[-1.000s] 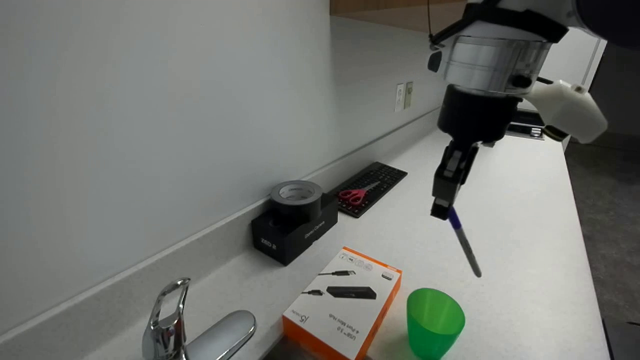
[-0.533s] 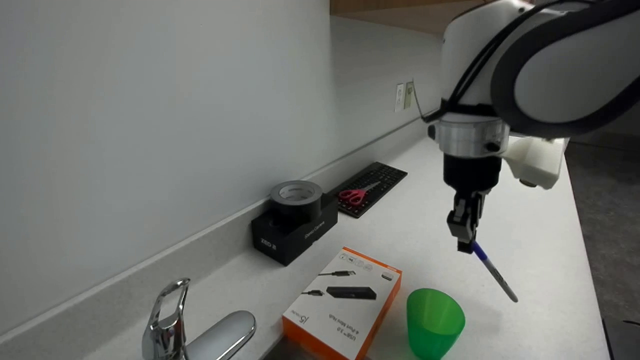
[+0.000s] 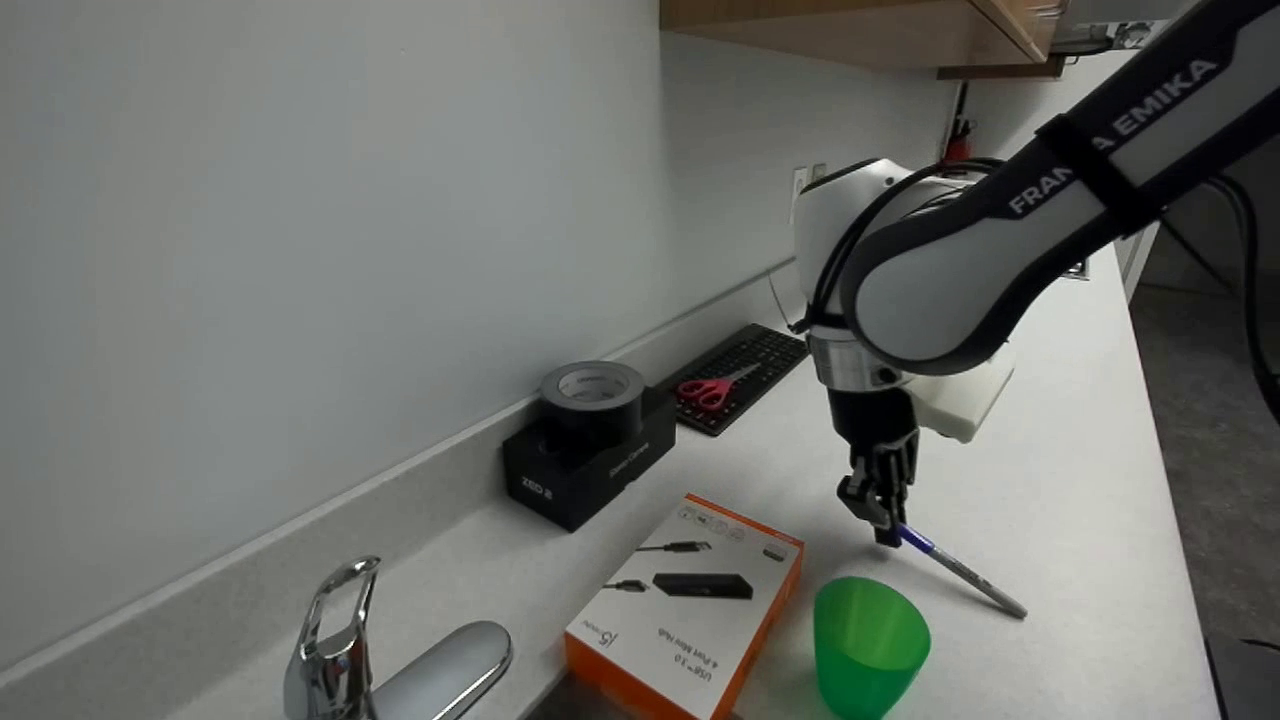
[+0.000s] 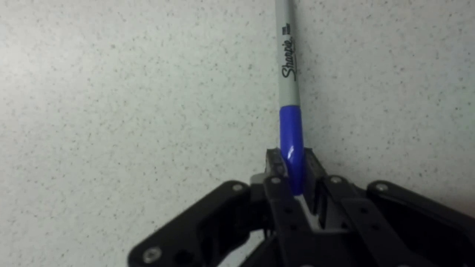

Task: Remove the marker from the cup and put it on the counter

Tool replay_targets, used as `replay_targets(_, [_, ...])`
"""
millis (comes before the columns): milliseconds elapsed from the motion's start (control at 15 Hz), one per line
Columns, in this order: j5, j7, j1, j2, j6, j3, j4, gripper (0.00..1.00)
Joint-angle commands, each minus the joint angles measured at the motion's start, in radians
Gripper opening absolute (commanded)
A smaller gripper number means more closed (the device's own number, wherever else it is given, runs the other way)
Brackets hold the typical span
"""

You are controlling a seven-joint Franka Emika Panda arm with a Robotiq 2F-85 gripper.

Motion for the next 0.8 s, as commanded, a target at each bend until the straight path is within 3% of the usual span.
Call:
replay_targets(0, [0.029, -0.004, -0.013, 0.055, -0.039, 0.000, 0.096, 0.46])
replay_targets(467, [0.037, -0.007, -0.016, 0.069, -0.048, 0.001, 0.150, 0.98])
replay_targets(733, [0.050, -0.021, -0.020, 0.065, -0.067, 0.006, 0.165, 1.00])
